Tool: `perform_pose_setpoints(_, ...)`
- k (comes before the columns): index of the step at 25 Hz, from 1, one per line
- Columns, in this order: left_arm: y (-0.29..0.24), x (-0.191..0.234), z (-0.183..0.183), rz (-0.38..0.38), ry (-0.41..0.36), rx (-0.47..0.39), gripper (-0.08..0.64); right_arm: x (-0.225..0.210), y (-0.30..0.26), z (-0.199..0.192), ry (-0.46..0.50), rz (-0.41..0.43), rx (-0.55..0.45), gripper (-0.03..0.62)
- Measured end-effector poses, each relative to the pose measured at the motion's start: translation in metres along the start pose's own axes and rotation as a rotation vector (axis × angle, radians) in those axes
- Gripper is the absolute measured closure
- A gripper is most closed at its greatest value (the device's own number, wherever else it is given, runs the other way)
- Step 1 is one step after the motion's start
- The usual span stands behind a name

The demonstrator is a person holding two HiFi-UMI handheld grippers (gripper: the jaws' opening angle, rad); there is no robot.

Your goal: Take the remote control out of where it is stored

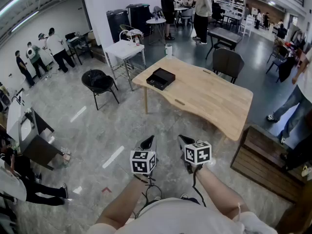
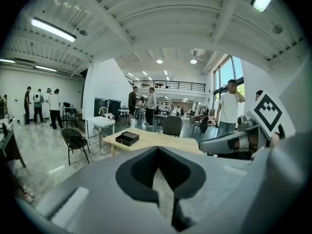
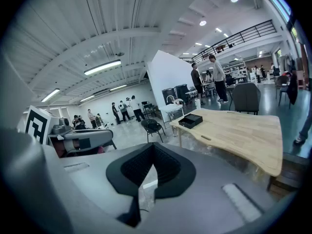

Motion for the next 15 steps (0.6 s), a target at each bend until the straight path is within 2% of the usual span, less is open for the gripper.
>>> perform_pose_setpoints(15,-0.0052,-0.0038,-0.0113,0.018,0.020,0.017,0.560,-0.0074,0.0046,-0.0101,0.001,0.004,0.002,0.565)
Point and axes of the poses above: the fingertips, and each gripper's own axes: y backward along the fingers, x to its left, z out of its top, the point moved 6 cm from there along y, backward along the fingers, and after that the axes turned 10 degrees about y, right-handed, at the moved point
